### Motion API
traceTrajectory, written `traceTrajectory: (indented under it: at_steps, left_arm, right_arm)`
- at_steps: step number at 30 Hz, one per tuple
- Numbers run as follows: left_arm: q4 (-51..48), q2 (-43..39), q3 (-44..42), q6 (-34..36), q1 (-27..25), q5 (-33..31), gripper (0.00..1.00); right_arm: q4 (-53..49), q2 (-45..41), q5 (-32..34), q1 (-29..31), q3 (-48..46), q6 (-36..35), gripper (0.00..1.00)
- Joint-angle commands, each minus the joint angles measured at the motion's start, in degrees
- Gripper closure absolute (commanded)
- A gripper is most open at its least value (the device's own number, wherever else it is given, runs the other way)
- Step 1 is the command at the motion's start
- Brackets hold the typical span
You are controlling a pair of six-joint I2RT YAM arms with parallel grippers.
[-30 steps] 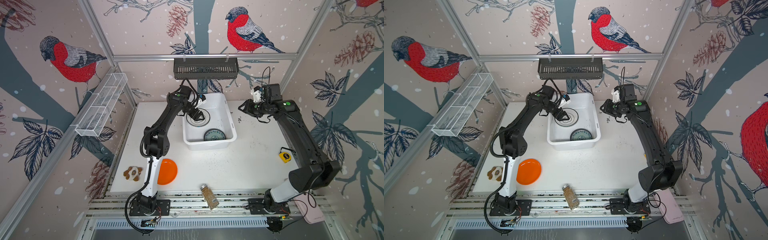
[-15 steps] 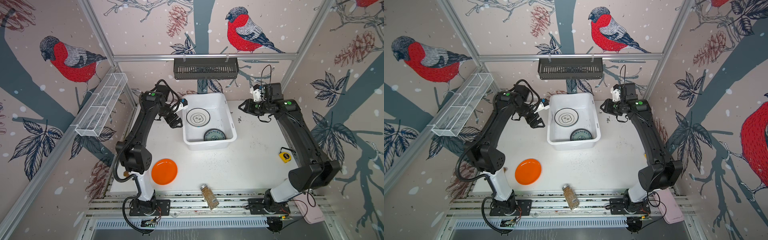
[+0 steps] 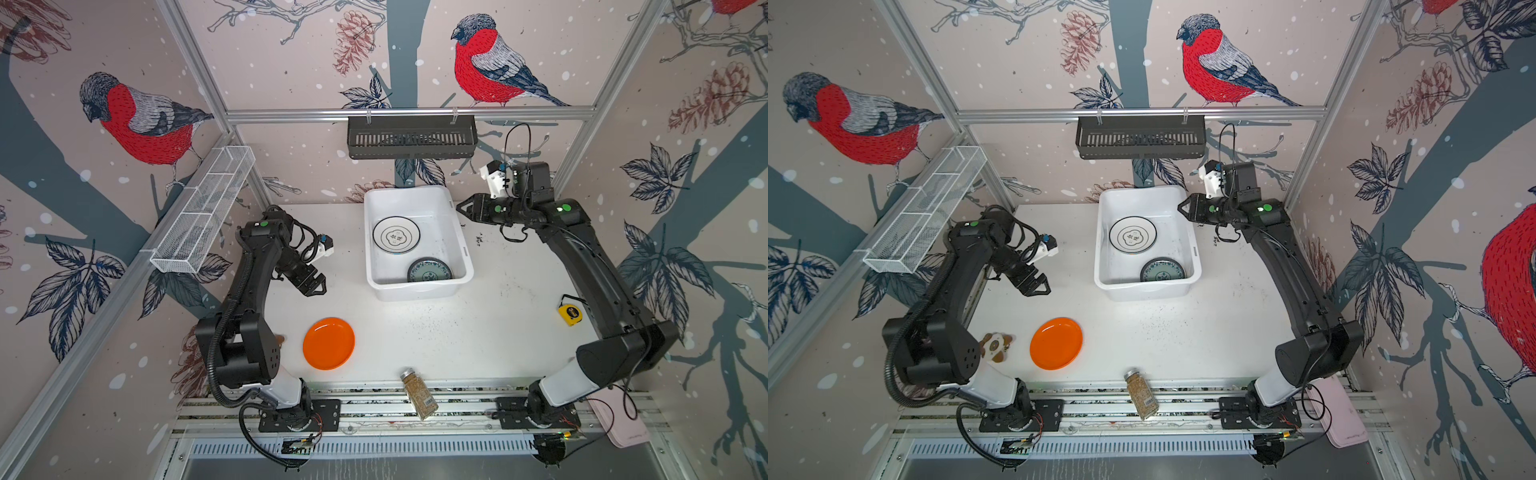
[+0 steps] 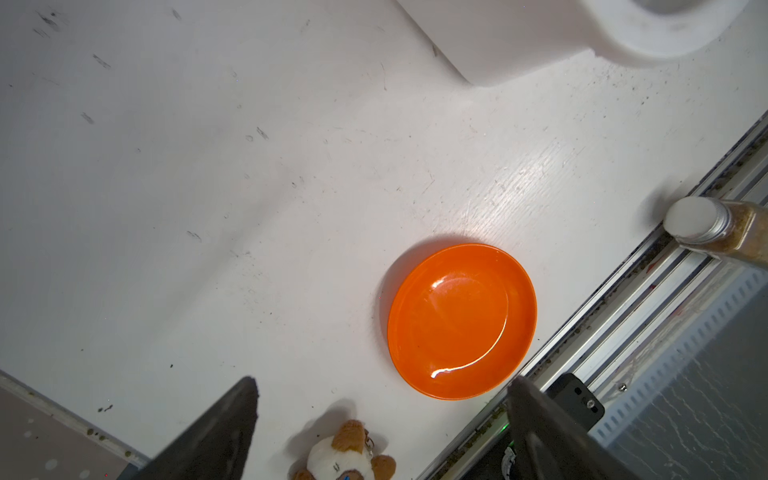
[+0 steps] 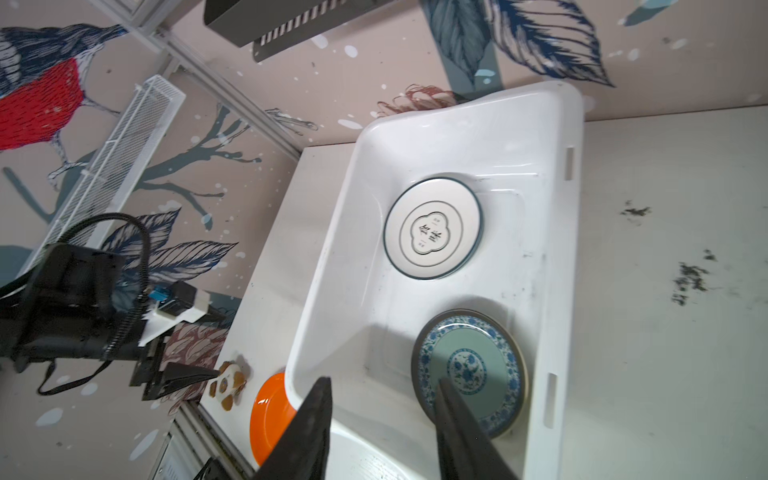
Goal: Place the plates into the plastic bin on the countertop
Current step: 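Move left gripper out of the bin over the orange plate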
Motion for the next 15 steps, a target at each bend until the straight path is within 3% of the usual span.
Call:
traceTrajectory:
  at_steps: [1,9,15]
  left_arm:
    - [2.10,-2.29,-4.59,3.97,0.25,-1.20,0.05]
    - [8.15,-8.42,-18.49,10.68,0.24,-5.74,0.03]
    - [12.15,-12.18,-27.16,14.94,-0.37,-5.53,0.04]
  right_arm:
    - [4.87,-1.18,-2.85,3.27,-1.93,0.95,0.58]
    - [12.77,-7.30,3.46,10.00,-15.54,3.09,0.57]
    - [17.99,-11.91,4.04,12.44,-24.50,5.45,0.57]
